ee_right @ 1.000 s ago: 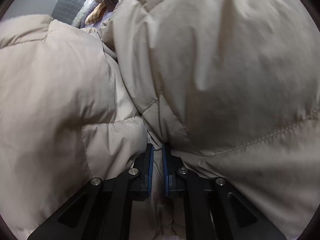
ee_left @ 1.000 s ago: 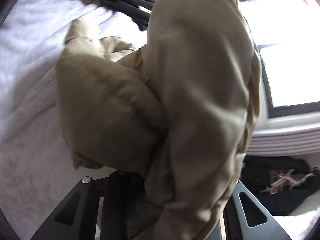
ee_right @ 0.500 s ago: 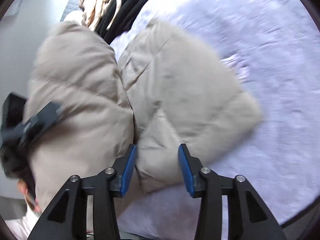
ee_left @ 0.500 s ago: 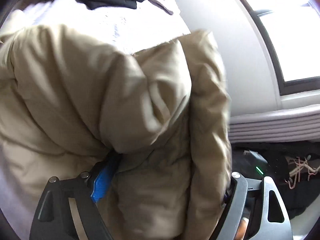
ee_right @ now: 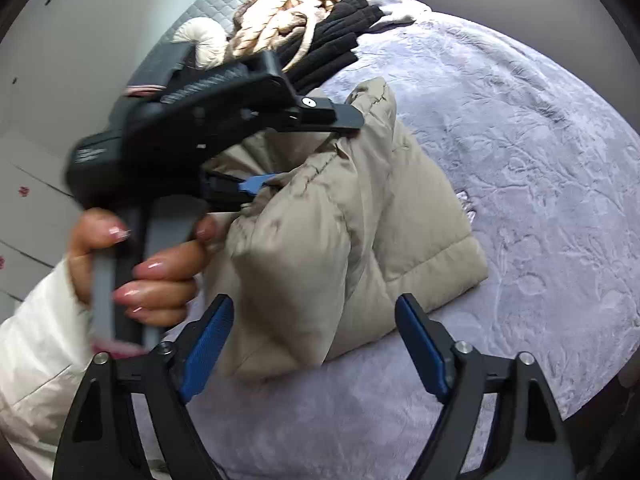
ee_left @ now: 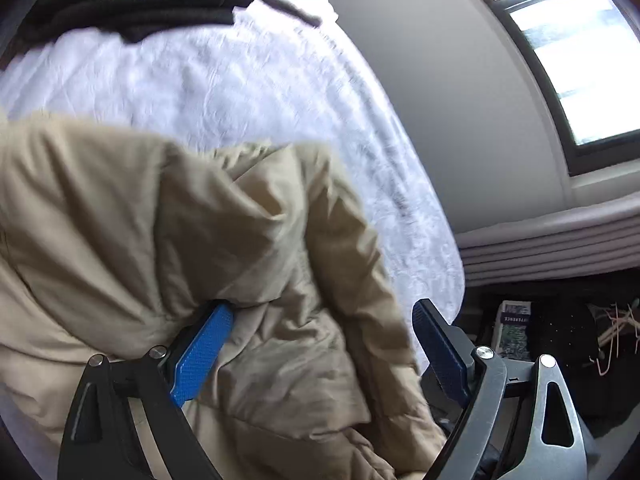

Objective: Fold large clothes

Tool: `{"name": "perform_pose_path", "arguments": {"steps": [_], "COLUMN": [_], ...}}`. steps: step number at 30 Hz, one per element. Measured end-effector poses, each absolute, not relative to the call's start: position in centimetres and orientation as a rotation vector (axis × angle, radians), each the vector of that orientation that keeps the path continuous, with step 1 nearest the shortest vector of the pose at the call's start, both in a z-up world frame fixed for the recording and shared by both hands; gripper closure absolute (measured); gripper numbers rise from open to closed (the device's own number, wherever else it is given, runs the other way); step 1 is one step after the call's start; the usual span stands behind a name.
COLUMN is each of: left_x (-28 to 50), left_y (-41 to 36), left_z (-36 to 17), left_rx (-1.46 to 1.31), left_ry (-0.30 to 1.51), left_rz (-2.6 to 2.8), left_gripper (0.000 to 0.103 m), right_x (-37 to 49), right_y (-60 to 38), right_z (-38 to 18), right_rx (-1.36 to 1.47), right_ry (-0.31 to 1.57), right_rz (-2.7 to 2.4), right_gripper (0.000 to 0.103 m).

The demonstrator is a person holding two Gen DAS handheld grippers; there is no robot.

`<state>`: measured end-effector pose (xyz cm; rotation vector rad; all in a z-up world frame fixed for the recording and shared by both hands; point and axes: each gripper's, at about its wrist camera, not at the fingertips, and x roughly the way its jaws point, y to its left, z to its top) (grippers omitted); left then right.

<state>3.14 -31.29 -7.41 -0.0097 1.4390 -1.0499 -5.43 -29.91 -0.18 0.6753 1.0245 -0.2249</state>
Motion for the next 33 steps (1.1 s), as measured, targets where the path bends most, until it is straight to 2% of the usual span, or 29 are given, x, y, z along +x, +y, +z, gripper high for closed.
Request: {"name": "perform_pose_path", "arguments": {"steps": [1,4,6,13,16,19,20,27,30,33], "left_x": [3.2,4.4,5.9,9.5,8.4,8.6,8.7,9.1,9.1,9.1], "left_y": [-29.5,-26.5,-25.4,-25.5,-28.8,-30.7,-30.8,-29.9,-29.9,-29.8], "left_z": [-7.5,-5.4,-5.6,-12.0,-14.6,-15.8,-15.9,-16.3,-16.4,-15.9], "left_rx": [0.005,0.090,0.150,0.238,0.335,0.354,0.348,0.341,0.349,0.354], "left_ry": [1.398,1.217,1.143,1.162,1.107,1.117,1.124,1.134,1.137,1.144], "left_rz": [-1.047,-0.967,-0.869,-0.722,-0.709,-0.688,-0.680,-0.666,-0.659,-0.647], "left_gripper": [0.012,0.012,0.012,0.012,0.012,0.012,0.012,0.010,0.010,0.010], "right_x": [-5.2,-6.0,-7.3,-9.4,-9.0,-9.6,-10.2,-11.2,-8.1,-5.1], "right_y": [-30.2,-32.0,-33.2,-35.6,-37.1,-39.7,-40.3,-41.1,-39.7,-38.8], "right_z": [-0.7,-2.1,-3.7,-7.1,-8.6,-9.1,-8.5,-0.7,-1.0,-4.3], "right_rx": [0.681,0.734,0.802,0.952,0.960,1.059,1.062,0.827,0.750,0.701], "right_ry": [1.036,1.028,1.048,1.046,1.054,1.064,1.055,0.926,0.982,1.103], "right_rz": [-0.249,-0.320,-0.347,-0.354,-0.384,-0.409,-0.421,-0.371,-0.250,-0.226], "right_gripper": [0.085,0.087,0.087,0.086,0.081,0.070,0.069,0.069,0.069,0.069]}}
